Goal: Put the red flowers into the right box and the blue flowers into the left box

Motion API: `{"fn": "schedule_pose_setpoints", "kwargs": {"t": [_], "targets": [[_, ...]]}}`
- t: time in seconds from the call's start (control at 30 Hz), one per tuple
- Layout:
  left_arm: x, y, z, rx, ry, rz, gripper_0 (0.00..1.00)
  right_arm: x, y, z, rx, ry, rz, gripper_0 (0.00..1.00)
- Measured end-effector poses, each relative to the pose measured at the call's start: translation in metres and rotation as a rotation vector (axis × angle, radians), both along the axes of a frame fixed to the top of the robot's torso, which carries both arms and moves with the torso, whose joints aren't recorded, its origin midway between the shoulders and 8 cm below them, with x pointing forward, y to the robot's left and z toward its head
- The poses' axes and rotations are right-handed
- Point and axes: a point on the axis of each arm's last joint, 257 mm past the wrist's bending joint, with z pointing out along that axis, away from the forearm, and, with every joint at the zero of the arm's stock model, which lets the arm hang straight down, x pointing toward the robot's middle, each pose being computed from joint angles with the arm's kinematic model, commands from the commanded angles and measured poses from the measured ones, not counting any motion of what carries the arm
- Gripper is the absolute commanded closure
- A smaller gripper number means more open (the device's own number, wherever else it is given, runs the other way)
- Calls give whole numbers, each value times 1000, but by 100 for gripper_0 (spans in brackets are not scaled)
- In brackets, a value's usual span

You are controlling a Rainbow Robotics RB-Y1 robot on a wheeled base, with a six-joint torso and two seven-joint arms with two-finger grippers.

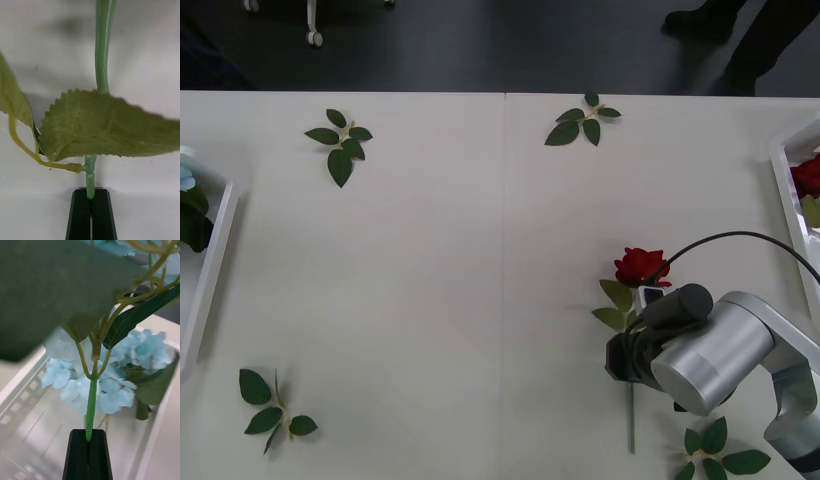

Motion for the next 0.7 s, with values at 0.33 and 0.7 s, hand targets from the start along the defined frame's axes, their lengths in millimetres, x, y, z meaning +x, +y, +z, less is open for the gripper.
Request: {"fn": "schedule_pose_setpoints", "kwargs": {"t": [0.33, 0.7], "targets": [[17, 61, -24, -6, 67, 85, 100, 14, -34, 81, 61, 47, -59, 100], [42, 44, -55, -25, 109, 36, 75, 43, -103, 193, 56, -57, -108, 100]]}}
